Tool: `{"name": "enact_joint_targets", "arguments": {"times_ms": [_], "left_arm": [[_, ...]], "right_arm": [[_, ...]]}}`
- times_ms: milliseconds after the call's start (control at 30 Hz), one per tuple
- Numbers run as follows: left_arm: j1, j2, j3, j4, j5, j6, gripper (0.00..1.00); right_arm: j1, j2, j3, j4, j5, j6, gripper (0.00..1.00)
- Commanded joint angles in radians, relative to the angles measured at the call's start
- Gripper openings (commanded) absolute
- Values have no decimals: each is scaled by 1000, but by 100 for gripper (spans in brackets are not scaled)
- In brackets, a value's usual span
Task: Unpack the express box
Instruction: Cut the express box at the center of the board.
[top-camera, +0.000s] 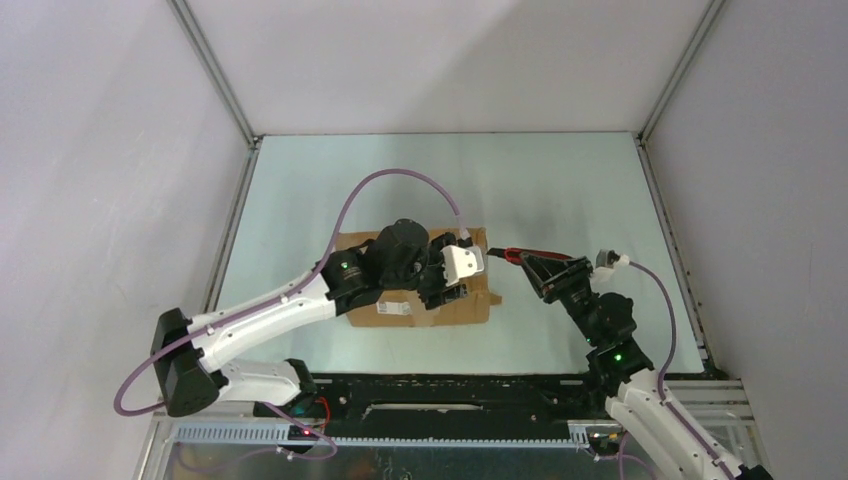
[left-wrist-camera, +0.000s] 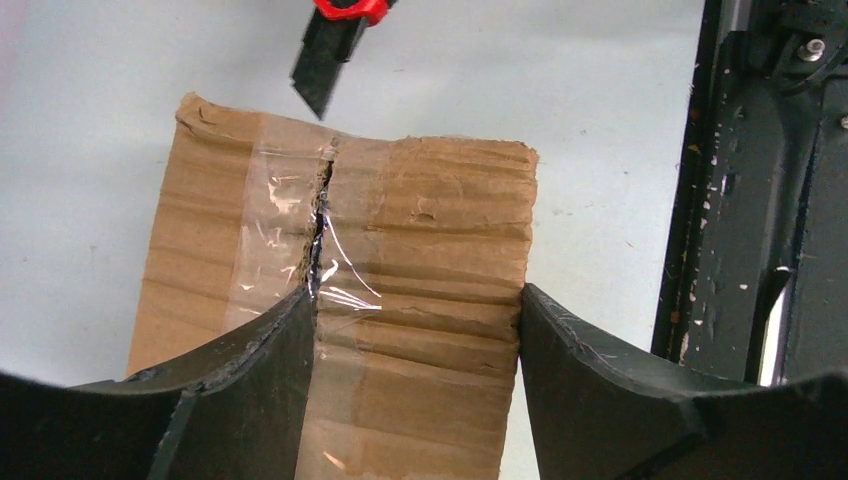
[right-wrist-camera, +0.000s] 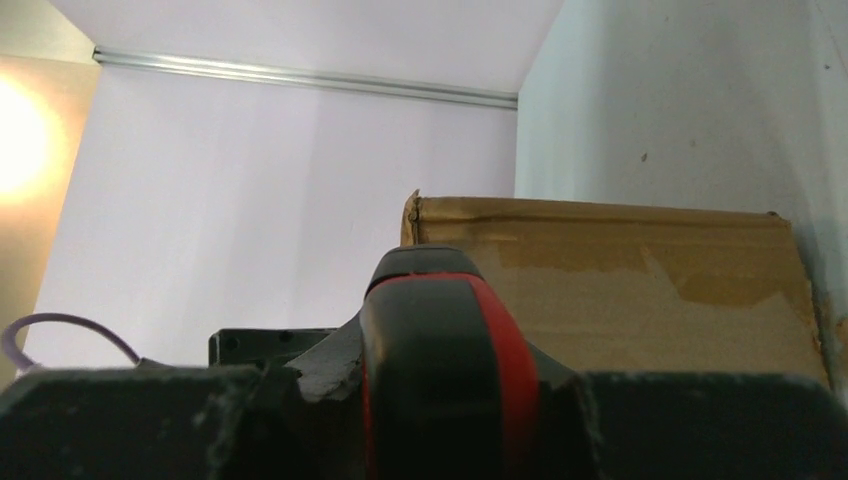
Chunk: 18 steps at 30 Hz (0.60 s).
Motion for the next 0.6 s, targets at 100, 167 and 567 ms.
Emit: {"name": "enact_joint_targets", "arguments": {"times_ms": [100,167,567], "left_arm": [[4,-47,-33,112,-18,8,0],[4,-47,-31,114,-17,7,0],[4,-51,-29,112,-2,14,0]], "right_arm": [[-15,-47,27,-56,-83,-19,0],[-15,-46,24,-57,-81,-27,0],[-43,-16,34,5,-65,9,0]]}}
